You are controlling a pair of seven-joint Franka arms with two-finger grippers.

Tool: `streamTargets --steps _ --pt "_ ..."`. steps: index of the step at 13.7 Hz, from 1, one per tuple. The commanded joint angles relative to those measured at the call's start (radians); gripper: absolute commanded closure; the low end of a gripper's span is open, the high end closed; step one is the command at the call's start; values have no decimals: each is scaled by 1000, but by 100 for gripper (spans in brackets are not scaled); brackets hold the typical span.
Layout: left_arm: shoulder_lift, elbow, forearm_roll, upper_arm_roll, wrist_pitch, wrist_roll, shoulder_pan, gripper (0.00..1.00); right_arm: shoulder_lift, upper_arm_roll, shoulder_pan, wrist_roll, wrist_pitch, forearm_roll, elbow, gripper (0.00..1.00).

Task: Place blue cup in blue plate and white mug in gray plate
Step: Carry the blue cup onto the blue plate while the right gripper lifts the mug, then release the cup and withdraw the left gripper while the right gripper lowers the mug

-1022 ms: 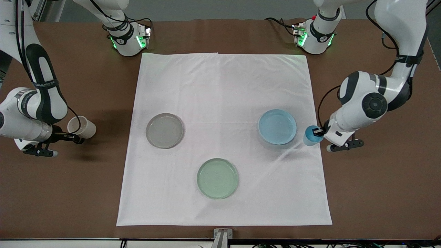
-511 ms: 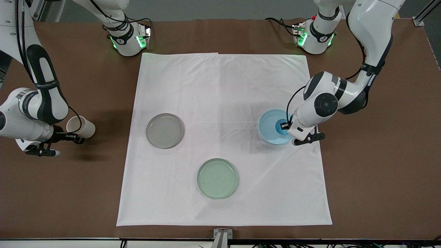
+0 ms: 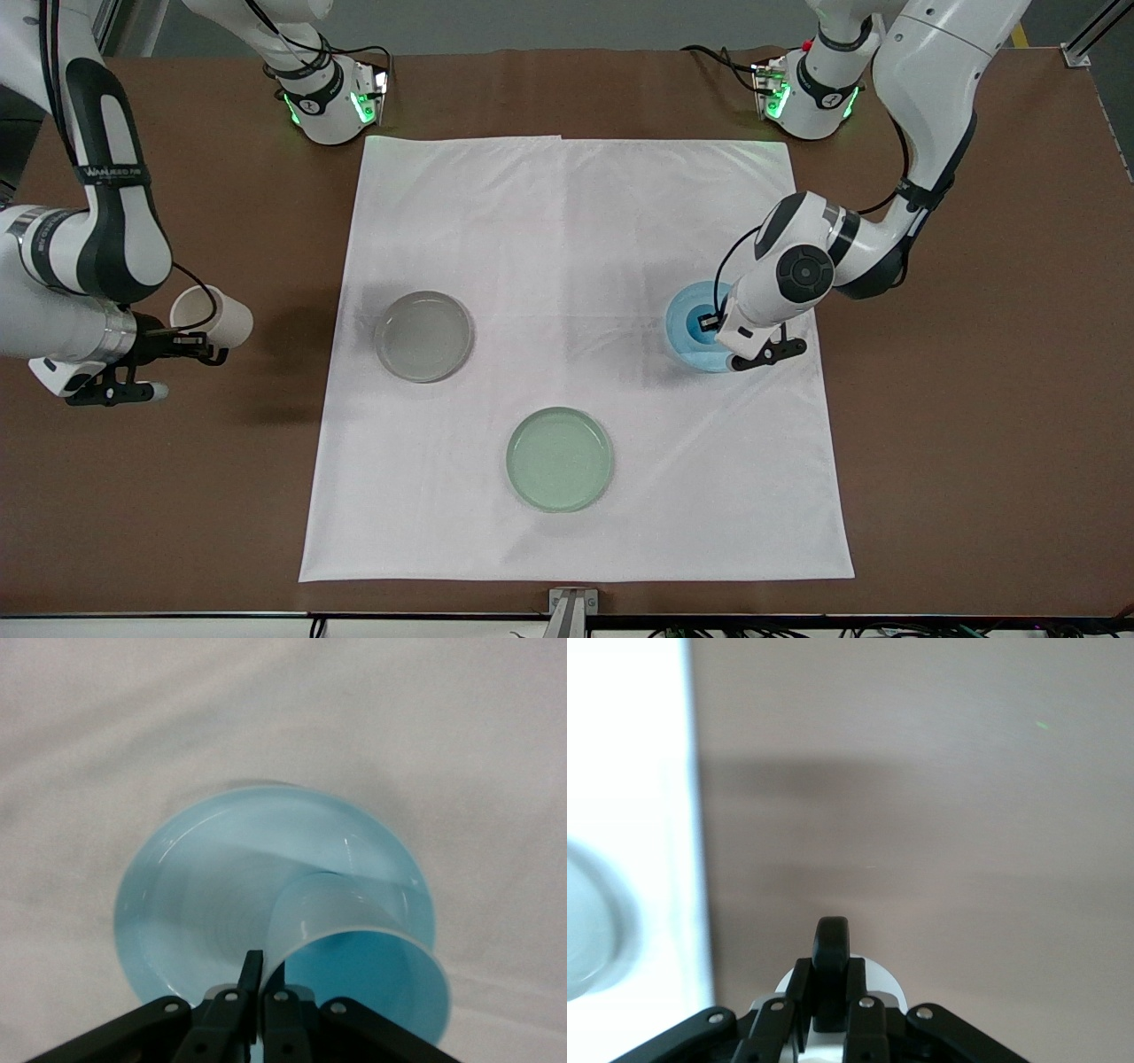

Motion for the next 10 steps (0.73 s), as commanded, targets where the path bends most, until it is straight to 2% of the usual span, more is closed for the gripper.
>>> streamTargets --steps 1,3,5,7,9,10 --pt "-8 -19 20 1 11 -23 7 87 -33 -5 93 67 -10 6 -27 97" --pt "-5 -16 20 5 11 -23 11 0 -32 -6 188 217 -10 6 -27 97" --pt "-35 -4 20 8 2 -22 18 0 -24 -5 262 318 -7 8 -29 97" --pt "-92 25 20 8 -2 -10 74 0 -19 -5 320 349 1 14 -27 97" --pt "-133 82 20 8 -8 -8 132 0 0 -6 369 353 18 124 -20 97" --pt "-133 137 20 8 -37 -8 163 0 19 -8 388 353 47 147 -16 97"
